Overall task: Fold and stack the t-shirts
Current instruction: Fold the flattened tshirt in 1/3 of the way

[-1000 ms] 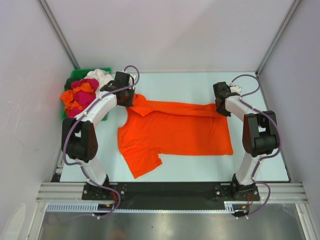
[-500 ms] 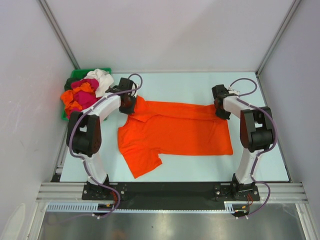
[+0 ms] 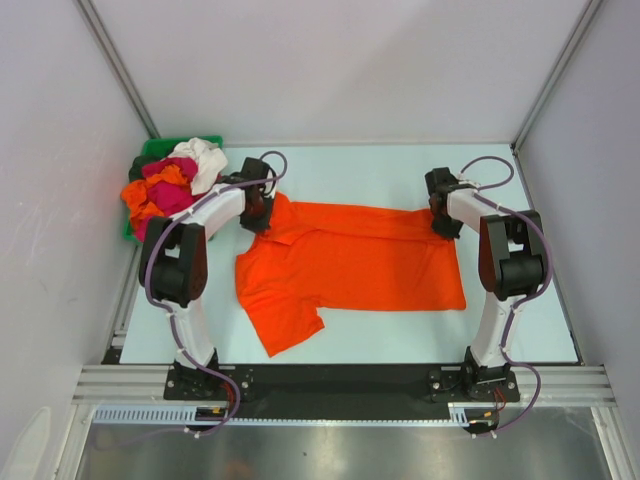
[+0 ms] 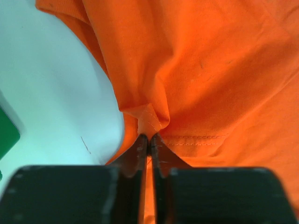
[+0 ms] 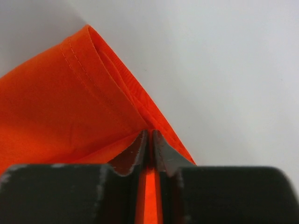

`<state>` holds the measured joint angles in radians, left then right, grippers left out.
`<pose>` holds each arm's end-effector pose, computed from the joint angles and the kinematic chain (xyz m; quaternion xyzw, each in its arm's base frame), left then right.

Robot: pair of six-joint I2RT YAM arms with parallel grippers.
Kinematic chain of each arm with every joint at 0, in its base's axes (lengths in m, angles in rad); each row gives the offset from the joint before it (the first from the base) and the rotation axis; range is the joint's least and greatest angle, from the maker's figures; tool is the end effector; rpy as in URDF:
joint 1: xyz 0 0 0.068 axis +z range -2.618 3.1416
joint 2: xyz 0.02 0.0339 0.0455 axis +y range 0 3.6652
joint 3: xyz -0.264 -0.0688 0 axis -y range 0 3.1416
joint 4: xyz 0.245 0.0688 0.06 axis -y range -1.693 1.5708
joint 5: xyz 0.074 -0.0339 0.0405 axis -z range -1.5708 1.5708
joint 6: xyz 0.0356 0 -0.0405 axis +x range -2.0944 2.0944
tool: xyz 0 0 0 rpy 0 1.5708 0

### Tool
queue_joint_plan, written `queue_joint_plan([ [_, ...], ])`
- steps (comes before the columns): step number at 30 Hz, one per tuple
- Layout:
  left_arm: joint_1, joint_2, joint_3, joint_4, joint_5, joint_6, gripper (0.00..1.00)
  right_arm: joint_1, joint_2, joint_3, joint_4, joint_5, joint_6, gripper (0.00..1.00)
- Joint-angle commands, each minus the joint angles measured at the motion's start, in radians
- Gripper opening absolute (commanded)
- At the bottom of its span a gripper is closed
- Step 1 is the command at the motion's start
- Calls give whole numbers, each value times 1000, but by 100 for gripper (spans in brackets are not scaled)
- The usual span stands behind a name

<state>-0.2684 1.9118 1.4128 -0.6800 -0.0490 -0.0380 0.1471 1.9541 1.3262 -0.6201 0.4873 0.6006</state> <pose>0.3803 -0.1028 0.1965 0.1080 0.9746 -0.0059 0.1960 0.3840 0.0400 0.1630 0.2531 0.9246 -0.1647 0.2321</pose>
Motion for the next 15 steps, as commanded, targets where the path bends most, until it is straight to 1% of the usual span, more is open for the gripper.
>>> queue_joint_plan([
  [1, -5, -42, 38, 13, 1, -14, 24, 8, -45, -8, 46, 8, 2, 22],
  [2, -5, -56, 35, 23, 0, -14, 28, 15, -66, -15, 83, 16, -7, 27],
  [3, -5, -68, 34, 42, 0, -17, 34, 22, -76, -12, 94, 17, -15, 40],
  [4, -5, -86, 35, 48, 3, -17, 49, 28, -86, -6, 103, 22, -22, 47],
  [5, -3, -95, 37, 54, 3, -19, 56, 41, -90, 10, 106, 28, -25, 53],
  [6, -5, -102, 41, 71, 6, -20, 62, 46, -89, 36, 105, 40, -36, 62],
  [7, -5, -106, 46, 73, 9, -22, 74, 54, -87, 51, 103, 46, -44, 66],
  [8, -5, -114, 54, 74, 9, -22, 80, 65, -86, 63, 99, 51, -50, 70],
  [9, -5, -118, 58, 83, 11, -22, 83, 72, -87, 74, 95, 60, -58, 74],
  [11, -5, -123, 74, 92, 12, -20, 85, 86, -92, 102, 97, 66, -65, 74],
  [12, -5, -125, 80, 111, 14, -22, 85, 100, -96, 108, 105, 60, -70, 73],
  [14, -3, -111, 90, 125, 26, -30, 81, 114, -92, 123, 126, 48, -78, 71],
  [15, -6, -85, 101, 125, 29, -36, 79, 123, -81, 131, 128, 36, -76, 65],
])
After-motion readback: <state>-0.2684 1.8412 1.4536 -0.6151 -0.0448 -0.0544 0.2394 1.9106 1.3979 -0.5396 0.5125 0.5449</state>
